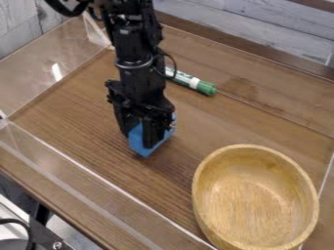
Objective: Put the blue block in the brown bowl
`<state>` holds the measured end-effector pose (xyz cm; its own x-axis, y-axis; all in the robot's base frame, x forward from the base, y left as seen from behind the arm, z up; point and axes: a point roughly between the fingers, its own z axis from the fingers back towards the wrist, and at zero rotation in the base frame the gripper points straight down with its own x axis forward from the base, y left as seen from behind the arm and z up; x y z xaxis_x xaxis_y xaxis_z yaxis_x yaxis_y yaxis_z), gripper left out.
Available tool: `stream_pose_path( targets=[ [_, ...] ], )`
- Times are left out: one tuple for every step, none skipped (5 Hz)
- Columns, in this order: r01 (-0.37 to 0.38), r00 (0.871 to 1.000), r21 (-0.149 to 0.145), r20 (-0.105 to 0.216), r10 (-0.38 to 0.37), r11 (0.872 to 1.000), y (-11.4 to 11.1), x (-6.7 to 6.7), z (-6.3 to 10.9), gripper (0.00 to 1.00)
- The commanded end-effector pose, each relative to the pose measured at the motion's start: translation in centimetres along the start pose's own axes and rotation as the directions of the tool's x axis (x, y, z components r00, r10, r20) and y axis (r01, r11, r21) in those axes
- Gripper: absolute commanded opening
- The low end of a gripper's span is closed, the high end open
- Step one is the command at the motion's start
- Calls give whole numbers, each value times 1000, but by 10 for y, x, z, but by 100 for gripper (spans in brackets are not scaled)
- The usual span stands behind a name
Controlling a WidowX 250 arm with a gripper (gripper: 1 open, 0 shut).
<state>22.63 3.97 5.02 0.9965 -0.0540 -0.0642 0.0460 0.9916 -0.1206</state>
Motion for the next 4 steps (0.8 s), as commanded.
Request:
stream_pose_path(
  targets=[
    [-11, 997, 24, 78, 9, 1000, 5, 11, 26, 0],
    [-20, 997, 23, 81, 18, 1000, 6, 11, 35, 0],
    [-26, 995, 19, 92, 24, 999, 8, 13, 44, 0],
    [-31, 993, 16, 114, 29, 999, 11, 16, 51, 0]
  ],
)
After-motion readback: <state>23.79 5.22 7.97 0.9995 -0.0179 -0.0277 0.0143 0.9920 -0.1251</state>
